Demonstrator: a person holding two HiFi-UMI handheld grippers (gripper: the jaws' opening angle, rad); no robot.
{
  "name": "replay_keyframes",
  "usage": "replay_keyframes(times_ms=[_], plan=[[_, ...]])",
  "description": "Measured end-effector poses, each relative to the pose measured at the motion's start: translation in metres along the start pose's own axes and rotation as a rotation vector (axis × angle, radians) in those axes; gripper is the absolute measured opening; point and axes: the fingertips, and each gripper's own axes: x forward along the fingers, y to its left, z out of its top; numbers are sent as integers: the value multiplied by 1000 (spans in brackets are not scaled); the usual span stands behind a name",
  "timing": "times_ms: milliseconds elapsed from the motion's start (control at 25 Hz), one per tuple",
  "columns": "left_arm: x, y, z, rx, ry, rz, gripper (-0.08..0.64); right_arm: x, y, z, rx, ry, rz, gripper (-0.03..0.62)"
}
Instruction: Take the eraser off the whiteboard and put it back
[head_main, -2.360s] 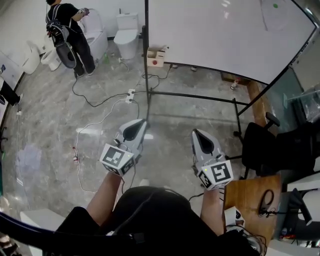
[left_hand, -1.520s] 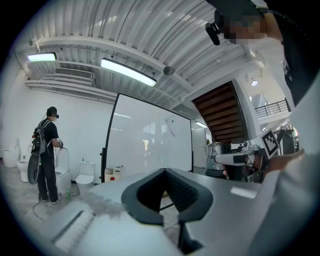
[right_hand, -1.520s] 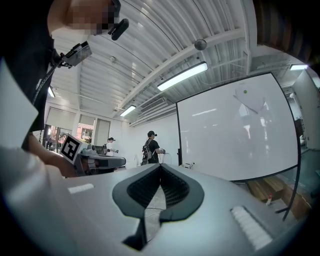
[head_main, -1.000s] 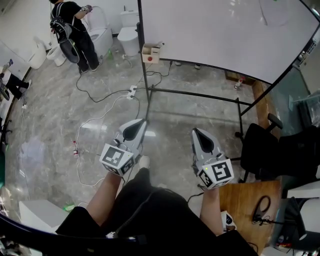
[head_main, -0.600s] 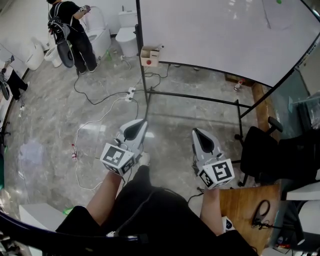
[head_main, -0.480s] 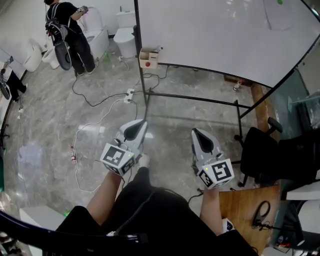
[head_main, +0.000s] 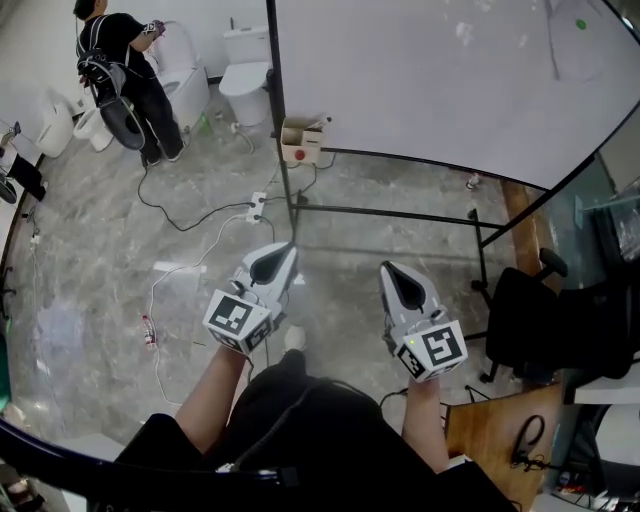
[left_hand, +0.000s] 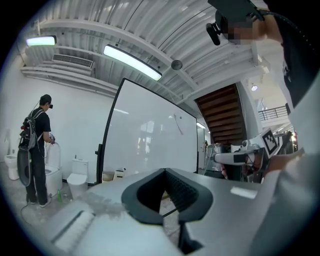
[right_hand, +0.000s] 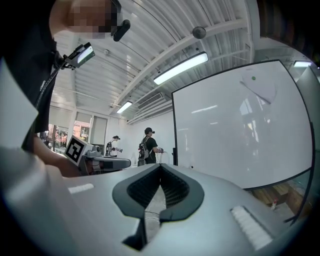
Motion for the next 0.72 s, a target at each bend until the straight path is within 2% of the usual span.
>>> replay_keyframes(times_ms=[80, 360, 720], plan=[[8, 20, 4, 0, -38, -15, 5, 23, -2, 3, -4, -1, 0, 9], [30, 98, 17, 12, -50, -21, 5, 103, -2, 11, -20, -2, 6, 9], [50, 162, 19, 1, -53, -43, 5, 169, -3, 10, -28, 8, -9, 9]])
